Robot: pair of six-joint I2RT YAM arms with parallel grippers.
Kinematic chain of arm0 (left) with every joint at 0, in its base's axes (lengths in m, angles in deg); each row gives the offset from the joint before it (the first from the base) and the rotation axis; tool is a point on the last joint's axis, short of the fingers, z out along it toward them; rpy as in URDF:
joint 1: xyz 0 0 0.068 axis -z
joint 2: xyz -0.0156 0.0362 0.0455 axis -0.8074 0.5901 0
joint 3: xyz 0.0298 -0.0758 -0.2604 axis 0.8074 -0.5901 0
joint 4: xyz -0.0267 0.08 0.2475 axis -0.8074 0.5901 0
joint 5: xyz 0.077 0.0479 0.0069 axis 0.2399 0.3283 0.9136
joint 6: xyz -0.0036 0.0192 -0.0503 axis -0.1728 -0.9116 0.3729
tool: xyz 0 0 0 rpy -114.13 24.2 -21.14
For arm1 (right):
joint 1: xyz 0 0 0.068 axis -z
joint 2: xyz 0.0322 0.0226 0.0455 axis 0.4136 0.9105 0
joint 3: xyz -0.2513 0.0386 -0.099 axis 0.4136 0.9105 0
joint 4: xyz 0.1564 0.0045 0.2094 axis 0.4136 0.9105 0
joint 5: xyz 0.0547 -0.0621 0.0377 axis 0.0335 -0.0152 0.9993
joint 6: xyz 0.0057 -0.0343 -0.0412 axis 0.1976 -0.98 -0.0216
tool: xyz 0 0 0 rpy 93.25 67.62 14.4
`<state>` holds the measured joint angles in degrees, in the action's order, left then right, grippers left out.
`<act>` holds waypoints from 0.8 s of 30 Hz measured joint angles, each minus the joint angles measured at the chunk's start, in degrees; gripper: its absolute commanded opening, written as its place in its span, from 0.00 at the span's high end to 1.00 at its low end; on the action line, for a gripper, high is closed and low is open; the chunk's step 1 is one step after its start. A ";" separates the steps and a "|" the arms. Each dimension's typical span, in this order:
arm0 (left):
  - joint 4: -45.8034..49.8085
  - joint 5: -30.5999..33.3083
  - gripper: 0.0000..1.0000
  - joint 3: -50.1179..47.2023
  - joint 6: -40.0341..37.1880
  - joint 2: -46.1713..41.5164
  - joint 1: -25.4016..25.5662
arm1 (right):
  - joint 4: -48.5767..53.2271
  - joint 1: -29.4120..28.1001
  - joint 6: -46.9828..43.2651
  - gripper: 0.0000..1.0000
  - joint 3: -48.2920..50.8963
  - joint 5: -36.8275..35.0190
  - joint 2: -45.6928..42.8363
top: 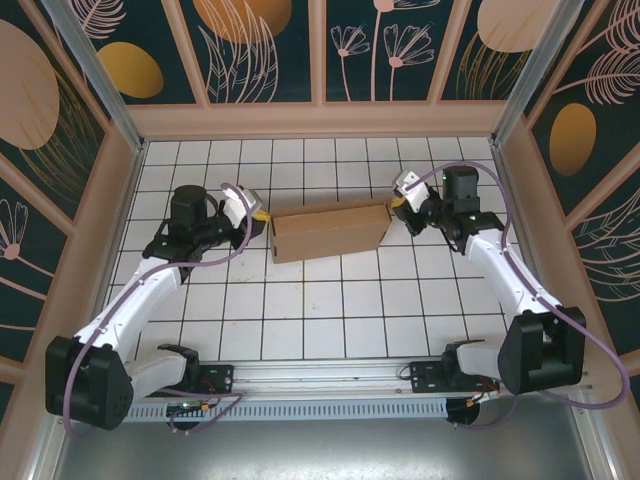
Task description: Fold the paper box
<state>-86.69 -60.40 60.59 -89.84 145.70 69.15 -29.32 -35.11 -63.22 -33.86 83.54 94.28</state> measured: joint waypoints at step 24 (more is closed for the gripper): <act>-3.34 11.47 1.00 -1.14 38.27 -0.04 1.64 | 5.55 -12.61 38.95 1.00 -5.01 -20.09 0.68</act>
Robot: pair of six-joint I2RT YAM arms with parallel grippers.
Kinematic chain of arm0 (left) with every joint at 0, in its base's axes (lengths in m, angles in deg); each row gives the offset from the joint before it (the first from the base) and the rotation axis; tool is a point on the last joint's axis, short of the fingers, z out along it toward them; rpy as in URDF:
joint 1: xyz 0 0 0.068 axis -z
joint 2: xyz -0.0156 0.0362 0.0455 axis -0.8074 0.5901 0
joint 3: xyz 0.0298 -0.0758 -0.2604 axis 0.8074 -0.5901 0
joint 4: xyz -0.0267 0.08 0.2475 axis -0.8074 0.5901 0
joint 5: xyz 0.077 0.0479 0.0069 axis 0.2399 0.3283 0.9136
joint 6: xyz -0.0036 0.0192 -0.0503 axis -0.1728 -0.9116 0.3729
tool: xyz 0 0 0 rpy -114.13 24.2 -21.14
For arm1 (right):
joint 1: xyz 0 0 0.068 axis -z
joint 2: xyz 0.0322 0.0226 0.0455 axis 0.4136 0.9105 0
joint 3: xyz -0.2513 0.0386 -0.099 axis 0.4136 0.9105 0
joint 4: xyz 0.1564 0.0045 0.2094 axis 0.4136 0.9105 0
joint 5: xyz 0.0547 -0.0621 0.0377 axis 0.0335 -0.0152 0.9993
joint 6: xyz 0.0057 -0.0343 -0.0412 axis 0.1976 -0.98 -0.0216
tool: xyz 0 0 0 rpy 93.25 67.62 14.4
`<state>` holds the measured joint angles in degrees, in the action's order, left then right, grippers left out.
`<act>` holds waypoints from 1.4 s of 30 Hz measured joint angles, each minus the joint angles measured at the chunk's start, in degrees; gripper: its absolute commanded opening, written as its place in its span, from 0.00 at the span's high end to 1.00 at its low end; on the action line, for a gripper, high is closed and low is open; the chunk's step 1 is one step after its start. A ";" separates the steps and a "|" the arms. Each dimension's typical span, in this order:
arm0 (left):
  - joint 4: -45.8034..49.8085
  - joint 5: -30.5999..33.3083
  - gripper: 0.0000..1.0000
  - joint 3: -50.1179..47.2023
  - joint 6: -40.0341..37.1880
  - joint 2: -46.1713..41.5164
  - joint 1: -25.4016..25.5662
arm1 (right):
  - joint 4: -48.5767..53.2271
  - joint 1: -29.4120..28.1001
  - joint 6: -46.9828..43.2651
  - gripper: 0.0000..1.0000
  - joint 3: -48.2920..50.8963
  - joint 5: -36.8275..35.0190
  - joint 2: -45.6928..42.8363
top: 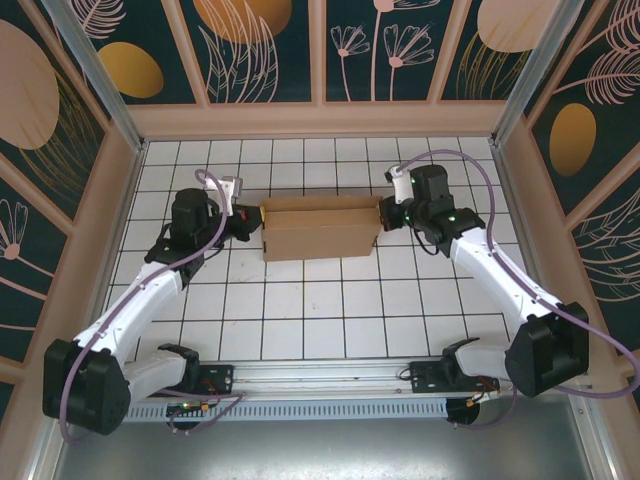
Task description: Fold the paper box
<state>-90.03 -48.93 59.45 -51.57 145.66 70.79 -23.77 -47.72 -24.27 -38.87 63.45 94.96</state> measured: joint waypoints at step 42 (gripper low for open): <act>6.23 11.56 1.00 -6.08 2.78 -7.82 3.45 | -8.11 -13.11 10.62 1.00 12.92 -14.78 -11.15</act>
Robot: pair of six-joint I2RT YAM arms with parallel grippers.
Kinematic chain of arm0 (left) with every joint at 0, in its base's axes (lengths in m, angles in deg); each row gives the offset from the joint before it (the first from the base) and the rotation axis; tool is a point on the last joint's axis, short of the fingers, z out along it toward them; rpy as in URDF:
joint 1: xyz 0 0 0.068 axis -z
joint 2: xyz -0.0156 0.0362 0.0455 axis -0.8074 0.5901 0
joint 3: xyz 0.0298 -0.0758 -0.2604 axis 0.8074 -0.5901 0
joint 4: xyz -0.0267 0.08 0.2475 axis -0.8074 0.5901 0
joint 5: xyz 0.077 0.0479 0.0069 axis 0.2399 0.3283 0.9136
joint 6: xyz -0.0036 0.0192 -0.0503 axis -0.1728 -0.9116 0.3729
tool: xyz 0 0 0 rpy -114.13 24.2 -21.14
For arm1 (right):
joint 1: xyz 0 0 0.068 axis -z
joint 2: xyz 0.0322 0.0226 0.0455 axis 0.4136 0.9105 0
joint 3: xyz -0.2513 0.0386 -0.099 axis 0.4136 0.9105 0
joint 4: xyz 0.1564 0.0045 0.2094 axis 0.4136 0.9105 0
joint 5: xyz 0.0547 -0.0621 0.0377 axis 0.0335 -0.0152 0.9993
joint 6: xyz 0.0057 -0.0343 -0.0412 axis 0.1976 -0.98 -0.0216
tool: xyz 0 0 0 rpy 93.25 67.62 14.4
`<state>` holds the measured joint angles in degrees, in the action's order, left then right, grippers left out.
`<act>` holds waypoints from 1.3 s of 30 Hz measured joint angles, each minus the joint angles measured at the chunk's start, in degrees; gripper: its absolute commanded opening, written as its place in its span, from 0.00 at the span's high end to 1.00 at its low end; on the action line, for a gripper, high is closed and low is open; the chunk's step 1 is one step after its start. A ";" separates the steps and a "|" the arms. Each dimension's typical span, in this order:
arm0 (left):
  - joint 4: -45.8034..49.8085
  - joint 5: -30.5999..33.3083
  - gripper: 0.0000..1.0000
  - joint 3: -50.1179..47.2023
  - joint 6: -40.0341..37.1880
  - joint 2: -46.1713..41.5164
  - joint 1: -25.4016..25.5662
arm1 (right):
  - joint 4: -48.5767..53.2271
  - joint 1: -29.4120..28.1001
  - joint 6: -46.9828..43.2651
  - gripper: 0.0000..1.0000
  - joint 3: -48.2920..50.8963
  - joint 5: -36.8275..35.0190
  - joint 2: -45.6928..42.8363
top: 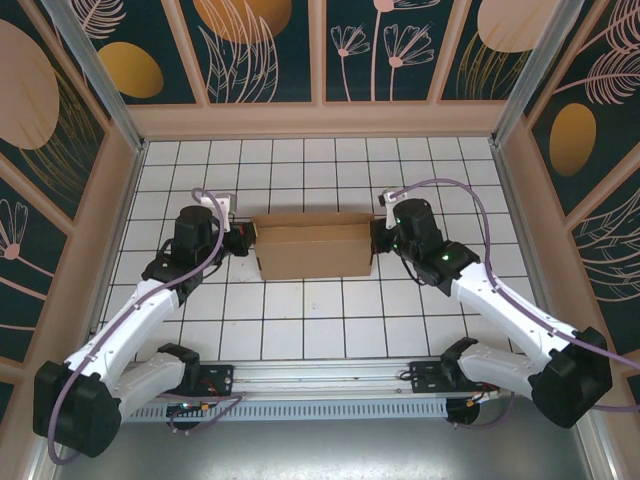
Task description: Fold the paper box
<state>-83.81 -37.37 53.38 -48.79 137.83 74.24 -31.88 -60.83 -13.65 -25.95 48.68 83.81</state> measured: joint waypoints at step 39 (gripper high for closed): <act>-9.88 3.30 1.00 -11.19 1.40 -7.93 2.29 | -19.34 -3.96 5.46 1.00 16.57 -5.25 -7.26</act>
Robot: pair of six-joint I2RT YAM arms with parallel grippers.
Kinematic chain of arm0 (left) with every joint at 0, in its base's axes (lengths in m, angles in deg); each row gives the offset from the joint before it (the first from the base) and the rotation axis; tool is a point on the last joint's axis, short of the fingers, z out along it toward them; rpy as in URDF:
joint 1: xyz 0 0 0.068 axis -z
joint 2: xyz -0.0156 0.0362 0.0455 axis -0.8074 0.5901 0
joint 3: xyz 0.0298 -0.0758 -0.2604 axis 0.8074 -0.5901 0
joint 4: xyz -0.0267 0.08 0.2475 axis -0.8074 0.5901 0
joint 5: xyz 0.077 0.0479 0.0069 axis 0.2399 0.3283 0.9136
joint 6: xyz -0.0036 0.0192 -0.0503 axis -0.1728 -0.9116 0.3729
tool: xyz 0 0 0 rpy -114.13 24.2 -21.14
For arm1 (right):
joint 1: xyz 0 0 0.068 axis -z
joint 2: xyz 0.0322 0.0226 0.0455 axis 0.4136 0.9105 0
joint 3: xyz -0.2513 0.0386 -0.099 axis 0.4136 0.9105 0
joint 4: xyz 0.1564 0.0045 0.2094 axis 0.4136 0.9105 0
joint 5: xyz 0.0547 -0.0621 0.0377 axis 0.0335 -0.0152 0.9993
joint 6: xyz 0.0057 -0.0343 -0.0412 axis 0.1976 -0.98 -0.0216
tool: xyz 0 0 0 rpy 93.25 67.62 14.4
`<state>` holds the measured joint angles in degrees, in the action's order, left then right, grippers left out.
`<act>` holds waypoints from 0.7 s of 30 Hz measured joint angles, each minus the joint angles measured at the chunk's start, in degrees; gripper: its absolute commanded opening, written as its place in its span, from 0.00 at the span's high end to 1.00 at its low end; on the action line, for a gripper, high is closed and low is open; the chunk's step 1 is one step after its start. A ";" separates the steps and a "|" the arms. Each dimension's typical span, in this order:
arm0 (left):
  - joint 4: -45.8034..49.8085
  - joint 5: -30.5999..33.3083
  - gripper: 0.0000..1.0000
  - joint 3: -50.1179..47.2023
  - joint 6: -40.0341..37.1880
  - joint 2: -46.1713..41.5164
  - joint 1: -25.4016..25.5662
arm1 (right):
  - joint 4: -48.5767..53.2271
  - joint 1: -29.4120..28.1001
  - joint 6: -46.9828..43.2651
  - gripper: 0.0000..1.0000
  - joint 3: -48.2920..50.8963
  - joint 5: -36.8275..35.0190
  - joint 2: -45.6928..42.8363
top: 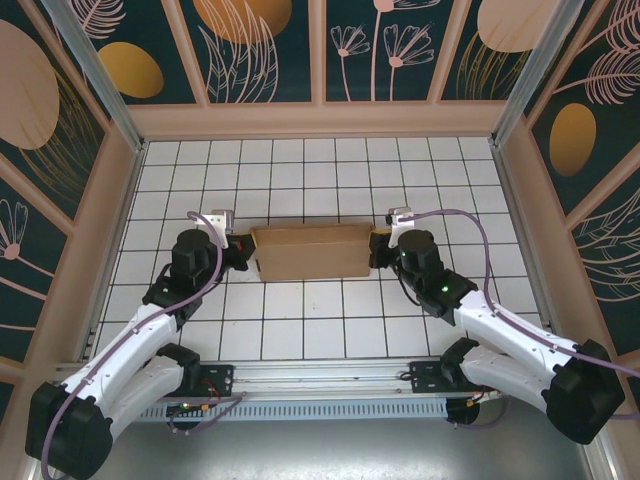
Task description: Fold the paper box
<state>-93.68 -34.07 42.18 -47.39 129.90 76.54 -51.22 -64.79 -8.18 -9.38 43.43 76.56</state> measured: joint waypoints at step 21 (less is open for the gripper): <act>3.74 1.70 1.00 2.19 -6.97 0.35 0.57 | 5.40 4.90 -1.53 0.44 -4.33 14.12 -5.88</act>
<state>-89.95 -32.36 44.37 -54.37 130.25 77.11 -45.83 -59.89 -9.71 -13.71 57.55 70.68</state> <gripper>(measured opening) 0.051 0.554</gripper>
